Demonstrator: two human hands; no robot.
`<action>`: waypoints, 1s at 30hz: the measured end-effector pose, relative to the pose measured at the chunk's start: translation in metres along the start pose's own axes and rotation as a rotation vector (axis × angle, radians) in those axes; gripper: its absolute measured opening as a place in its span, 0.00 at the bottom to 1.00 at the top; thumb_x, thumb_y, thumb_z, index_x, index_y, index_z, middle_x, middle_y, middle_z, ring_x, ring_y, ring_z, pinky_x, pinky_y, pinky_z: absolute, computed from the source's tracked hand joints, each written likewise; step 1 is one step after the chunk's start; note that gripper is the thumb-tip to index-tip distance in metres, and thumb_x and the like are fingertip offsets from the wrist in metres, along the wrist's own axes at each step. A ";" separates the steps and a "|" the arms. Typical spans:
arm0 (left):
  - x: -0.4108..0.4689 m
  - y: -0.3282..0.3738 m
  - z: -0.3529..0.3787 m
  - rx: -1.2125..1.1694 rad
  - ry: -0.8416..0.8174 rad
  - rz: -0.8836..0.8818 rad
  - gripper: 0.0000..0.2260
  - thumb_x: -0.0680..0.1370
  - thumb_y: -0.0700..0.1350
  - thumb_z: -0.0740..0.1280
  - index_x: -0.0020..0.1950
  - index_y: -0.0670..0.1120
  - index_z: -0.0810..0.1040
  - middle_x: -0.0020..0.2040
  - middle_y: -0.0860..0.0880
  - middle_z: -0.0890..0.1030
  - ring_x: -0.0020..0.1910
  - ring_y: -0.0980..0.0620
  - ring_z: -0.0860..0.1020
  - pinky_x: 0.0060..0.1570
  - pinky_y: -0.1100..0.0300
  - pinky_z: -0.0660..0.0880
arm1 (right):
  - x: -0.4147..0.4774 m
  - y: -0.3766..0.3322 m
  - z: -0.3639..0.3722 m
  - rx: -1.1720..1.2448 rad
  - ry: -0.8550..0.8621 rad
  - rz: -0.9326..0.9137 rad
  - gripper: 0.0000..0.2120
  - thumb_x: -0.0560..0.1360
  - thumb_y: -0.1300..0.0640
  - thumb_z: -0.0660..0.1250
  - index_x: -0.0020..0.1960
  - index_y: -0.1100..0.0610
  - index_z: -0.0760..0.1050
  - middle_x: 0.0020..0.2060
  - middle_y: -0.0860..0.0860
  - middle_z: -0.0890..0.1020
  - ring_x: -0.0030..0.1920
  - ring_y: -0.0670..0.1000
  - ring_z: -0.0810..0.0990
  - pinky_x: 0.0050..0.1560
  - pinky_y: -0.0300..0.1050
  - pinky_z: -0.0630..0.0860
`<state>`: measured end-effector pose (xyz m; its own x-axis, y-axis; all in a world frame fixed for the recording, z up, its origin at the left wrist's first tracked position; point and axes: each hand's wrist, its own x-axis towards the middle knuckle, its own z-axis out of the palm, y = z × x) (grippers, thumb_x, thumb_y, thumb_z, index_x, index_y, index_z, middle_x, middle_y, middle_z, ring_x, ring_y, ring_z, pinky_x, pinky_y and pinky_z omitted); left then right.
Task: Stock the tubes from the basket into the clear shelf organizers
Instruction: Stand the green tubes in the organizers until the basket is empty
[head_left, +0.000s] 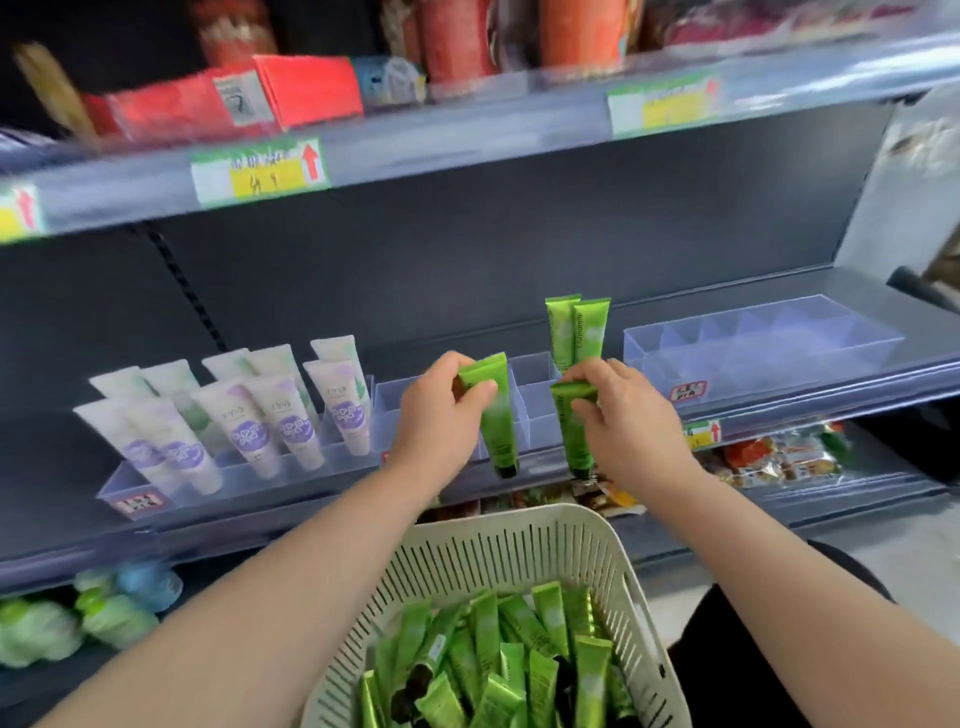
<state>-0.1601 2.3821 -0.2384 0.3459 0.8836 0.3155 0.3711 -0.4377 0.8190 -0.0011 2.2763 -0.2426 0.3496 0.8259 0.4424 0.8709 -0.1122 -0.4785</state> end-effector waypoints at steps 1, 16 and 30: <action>0.007 0.008 0.001 -0.027 0.029 0.024 0.04 0.75 0.43 0.68 0.45 0.52 0.75 0.39 0.50 0.80 0.43 0.45 0.80 0.45 0.43 0.79 | 0.007 0.000 -0.005 -0.004 0.036 -0.016 0.11 0.76 0.61 0.64 0.57 0.52 0.73 0.51 0.51 0.78 0.52 0.56 0.74 0.45 0.49 0.72; 0.119 0.019 0.059 0.083 0.029 0.040 0.08 0.78 0.38 0.62 0.48 0.51 0.75 0.41 0.52 0.76 0.41 0.49 0.76 0.43 0.50 0.78 | 0.070 0.037 -0.013 0.084 0.158 -0.041 0.10 0.76 0.61 0.63 0.56 0.51 0.73 0.50 0.48 0.75 0.42 0.50 0.70 0.36 0.44 0.65; 0.132 -0.012 0.066 0.132 -0.077 -0.036 0.15 0.77 0.36 0.64 0.59 0.52 0.74 0.57 0.53 0.77 0.56 0.53 0.76 0.56 0.55 0.74 | 0.108 0.028 0.007 0.083 0.114 -0.062 0.09 0.76 0.60 0.63 0.55 0.52 0.72 0.47 0.48 0.75 0.42 0.51 0.73 0.39 0.49 0.73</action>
<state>-0.0617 2.4931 -0.2382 0.3935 0.8860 0.2451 0.4931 -0.4285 0.7571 0.0581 2.3660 -0.2136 0.3367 0.7614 0.5539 0.8621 -0.0128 -0.5065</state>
